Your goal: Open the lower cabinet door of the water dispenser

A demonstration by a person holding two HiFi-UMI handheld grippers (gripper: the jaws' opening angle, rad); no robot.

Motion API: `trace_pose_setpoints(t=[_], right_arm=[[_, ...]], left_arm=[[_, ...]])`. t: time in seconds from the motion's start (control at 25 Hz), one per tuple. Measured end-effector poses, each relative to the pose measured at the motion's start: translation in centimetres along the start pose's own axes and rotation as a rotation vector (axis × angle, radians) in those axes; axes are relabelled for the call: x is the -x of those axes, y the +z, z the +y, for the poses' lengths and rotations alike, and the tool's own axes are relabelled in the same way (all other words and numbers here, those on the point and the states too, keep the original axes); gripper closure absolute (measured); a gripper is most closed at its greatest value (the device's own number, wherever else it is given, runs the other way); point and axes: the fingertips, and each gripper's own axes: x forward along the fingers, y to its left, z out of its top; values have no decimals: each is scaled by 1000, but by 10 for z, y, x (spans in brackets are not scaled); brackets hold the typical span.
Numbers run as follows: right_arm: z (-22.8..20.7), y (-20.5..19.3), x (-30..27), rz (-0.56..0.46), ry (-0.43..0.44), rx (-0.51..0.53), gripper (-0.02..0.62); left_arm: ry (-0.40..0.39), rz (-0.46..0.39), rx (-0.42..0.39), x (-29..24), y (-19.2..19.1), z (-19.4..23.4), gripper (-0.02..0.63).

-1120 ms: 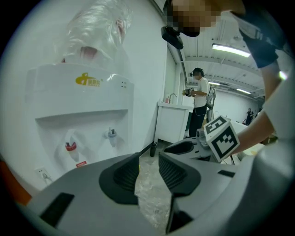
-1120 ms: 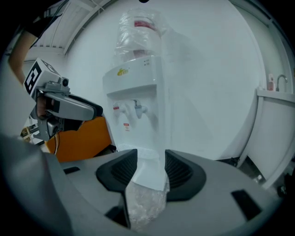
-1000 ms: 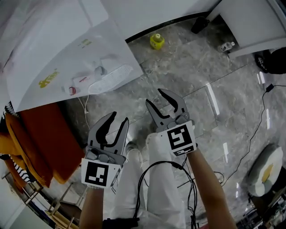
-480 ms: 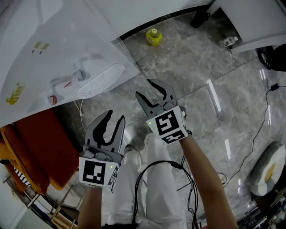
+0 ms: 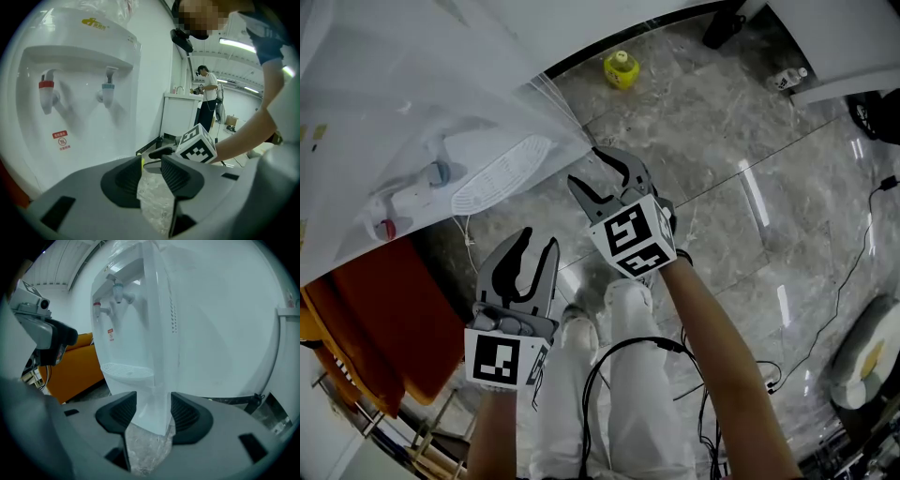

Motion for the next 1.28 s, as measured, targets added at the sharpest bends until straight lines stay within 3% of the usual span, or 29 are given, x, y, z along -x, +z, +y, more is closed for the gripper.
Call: trace_pose_setpoints(t=[0.4,0.96,1.28], right_arm=[[-14,-21,-48,31,29,-1,374],[-12,-40,-98,108,115,98,357],[-15,-39,-103,112,98,98,364]], left_arm=[[52,19,21,-13,-22,16,463],[76,46,32,-15,-36,27,463],[80,43,16,-12,-35,32,463]])
